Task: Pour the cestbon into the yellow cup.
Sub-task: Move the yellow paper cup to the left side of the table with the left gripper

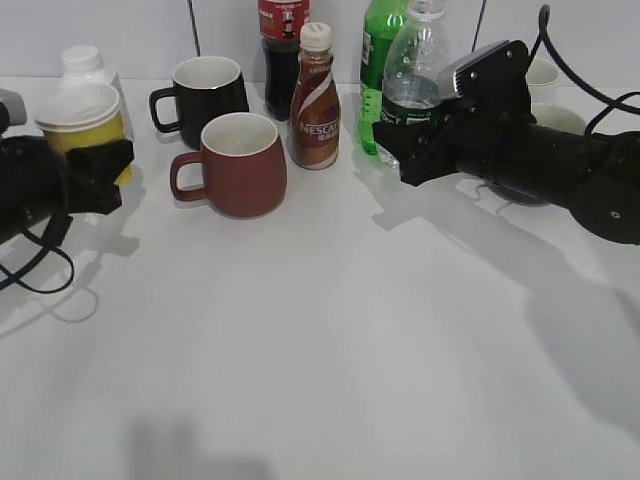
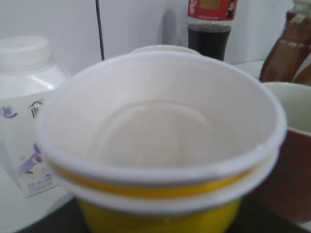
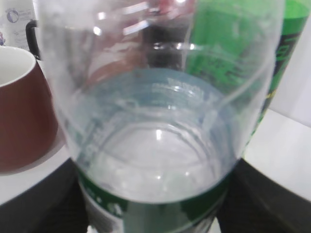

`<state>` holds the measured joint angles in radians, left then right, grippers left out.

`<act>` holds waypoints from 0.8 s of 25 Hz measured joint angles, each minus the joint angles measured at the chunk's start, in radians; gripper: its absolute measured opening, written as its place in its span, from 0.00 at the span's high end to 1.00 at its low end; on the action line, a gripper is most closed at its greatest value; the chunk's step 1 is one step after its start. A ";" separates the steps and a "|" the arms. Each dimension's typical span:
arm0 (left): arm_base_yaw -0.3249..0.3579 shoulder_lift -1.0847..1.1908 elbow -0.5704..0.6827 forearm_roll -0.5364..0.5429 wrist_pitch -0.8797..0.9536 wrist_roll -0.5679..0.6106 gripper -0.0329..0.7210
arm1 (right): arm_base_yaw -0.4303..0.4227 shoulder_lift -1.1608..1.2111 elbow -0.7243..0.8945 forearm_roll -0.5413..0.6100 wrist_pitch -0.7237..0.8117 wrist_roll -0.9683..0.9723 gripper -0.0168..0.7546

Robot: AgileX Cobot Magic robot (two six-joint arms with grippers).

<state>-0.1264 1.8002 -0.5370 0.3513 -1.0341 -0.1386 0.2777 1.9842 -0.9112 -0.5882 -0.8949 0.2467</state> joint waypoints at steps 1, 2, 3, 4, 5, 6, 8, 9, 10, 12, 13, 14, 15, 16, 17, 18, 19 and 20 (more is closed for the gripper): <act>0.000 0.013 0.000 -0.005 -0.010 0.005 0.52 | 0.000 0.000 0.000 0.000 0.000 0.000 0.35; 0.000 0.024 0.000 -0.009 -0.017 0.011 0.52 | 0.000 0.000 0.000 0.000 0.000 0.000 0.35; 0.000 0.035 0.000 -0.015 -0.030 0.022 0.52 | 0.000 0.000 0.000 0.000 -0.001 0.000 0.35; 0.000 0.049 0.000 -0.024 -0.049 0.033 0.52 | 0.000 0.000 0.000 0.000 -0.001 0.000 0.35; 0.000 0.063 0.000 -0.035 -0.069 0.041 0.52 | 0.000 0.000 0.000 0.000 -0.001 0.000 0.35; 0.000 0.076 -0.001 -0.047 -0.087 0.048 0.52 | 0.000 0.000 0.000 0.000 -0.001 0.000 0.35; 0.000 0.106 -0.015 -0.061 -0.115 0.052 0.52 | 0.000 0.000 0.000 0.000 -0.001 0.000 0.35; 0.000 0.121 -0.022 -0.064 -0.124 0.052 0.52 | 0.000 0.000 0.000 0.000 -0.001 0.000 0.35; 0.000 0.133 -0.032 -0.066 -0.131 0.052 0.52 | 0.000 0.000 0.000 0.000 -0.001 0.000 0.35; 0.000 0.159 -0.049 -0.068 -0.138 0.053 0.52 | 0.000 0.000 0.000 0.000 -0.001 0.000 0.35; 0.000 0.170 -0.055 -0.068 -0.139 0.053 0.52 | 0.000 0.000 0.000 0.000 -0.001 0.000 0.35; 0.000 0.180 -0.062 -0.068 -0.139 0.053 0.52 | 0.000 0.000 0.000 0.000 -0.001 0.000 0.35; 0.000 0.189 -0.068 -0.068 -0.139 0.053 0.52 | 0.000 0.000 0.000 0.000 -0.001 0.000 0.35; 0.000 0.195 -0.072 -0.069 -0.139 0.053 0.52 | 0.000 0.000 0.000 0.000 -0.001 0.000 0.35; 0.000 0.201 -0.078 -0.069 -0.139 0.053 0.52 | 0.000 0.000 0.000 0.001 -0.001 0.000 0.35; 0.000 0.208 -0.081 -0.070 -0.141 0.053 0.52 | 0.000 0.000 0.000 0.001 -0.001 0.001 0.35; 0.000 0.215 -0.081 -0.070 -0.143 0.053 0.52 | 0.000 0.000 0.000 0.001 -0.001 0.001 0.35; 0.000 0.223 -0.081 -0.070 -0.146 0.053 0.52 | 0.000 0.000 0.000 0.001 -0.001 0.001 0.35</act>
<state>-0.1264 2.0229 -0.6183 0.2813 -1.1797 -0.0859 0.2777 1.9842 -0.9112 -0.5870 -0.8954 0.2478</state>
